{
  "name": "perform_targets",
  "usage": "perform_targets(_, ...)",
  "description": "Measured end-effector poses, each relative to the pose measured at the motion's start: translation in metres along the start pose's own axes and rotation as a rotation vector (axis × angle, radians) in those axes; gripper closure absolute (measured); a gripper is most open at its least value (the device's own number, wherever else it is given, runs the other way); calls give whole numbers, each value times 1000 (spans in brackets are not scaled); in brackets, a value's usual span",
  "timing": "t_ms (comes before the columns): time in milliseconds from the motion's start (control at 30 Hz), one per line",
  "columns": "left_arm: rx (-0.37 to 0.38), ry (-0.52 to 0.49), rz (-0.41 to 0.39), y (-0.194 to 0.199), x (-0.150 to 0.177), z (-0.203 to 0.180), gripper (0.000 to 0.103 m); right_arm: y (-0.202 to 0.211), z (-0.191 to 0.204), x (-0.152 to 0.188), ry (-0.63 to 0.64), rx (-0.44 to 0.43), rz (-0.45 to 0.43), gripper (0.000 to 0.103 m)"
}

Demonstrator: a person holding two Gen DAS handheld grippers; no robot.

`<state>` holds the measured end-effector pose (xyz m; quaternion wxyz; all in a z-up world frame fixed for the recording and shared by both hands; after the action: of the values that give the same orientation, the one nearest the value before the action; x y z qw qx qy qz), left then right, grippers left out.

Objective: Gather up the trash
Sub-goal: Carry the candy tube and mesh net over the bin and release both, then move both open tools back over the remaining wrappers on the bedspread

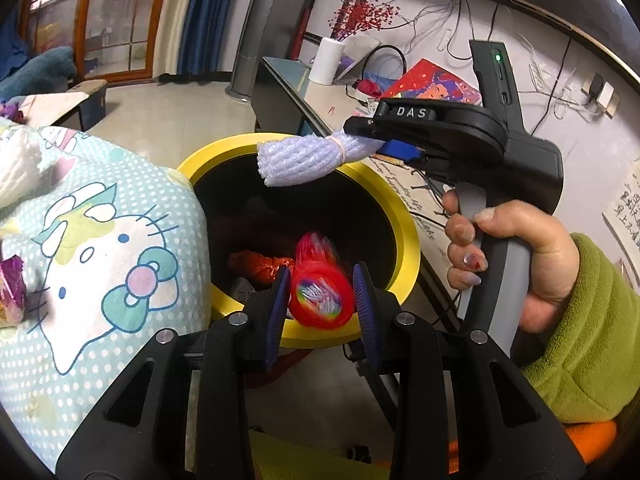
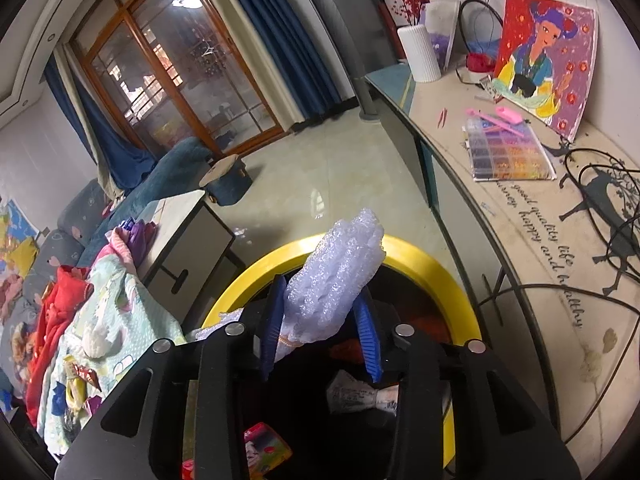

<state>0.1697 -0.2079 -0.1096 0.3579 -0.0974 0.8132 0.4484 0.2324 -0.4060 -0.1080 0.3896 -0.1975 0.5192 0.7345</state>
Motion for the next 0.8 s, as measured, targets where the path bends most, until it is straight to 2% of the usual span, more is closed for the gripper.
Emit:
perform_targets(33,-1,5,-4,0,0,0,74,-1,0,1,1,-1,6,63)
perform_targets(100,-6,16,-16,2,0,2,51,-2,0,1,-2,-1,11,59)
perform_targets(167,-9,22,-30,5,0,2,50,-2,0,1,-2,3,14,55)
perform_targets(233,-15,18,-48,10,0,2,44,-2,0,1,2,2,13,51)
perform_targets(333,-14,23,-73,17,-1,4,37,0,0,0,4,8,2,51)
perform_targets(367,-16,27,-81,20,-1,5,32,1,1,0,3,10,0,50)
perform_targets(400,-19,34,-90,22,-2,5,20,2,1,-1,2,9,-2,48)
perform_targets(433,-17,43,-100,26,-3,7,17,2,0,-1,0,9,-3,46)
perform_targets(567,-29,68,-129,36,-5,13,11,6,4,-2,5,6,-10,46)
perform_targets(800,-74,91,-195,58,-9,20,11,16,15,-6,24,-13,-36,43)
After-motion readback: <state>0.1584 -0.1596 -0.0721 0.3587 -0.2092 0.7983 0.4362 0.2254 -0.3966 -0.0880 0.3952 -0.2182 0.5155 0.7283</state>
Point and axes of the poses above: each gripper's, at about its wrist camera, not at the fingertips, and y roughly against the way its jaws point, z to its left, x to its underside, the point moved 1 cm from there along -y, roughly the way its jaws point, and after that the axes turned 3 degrees about y, right-handed, at the moved point
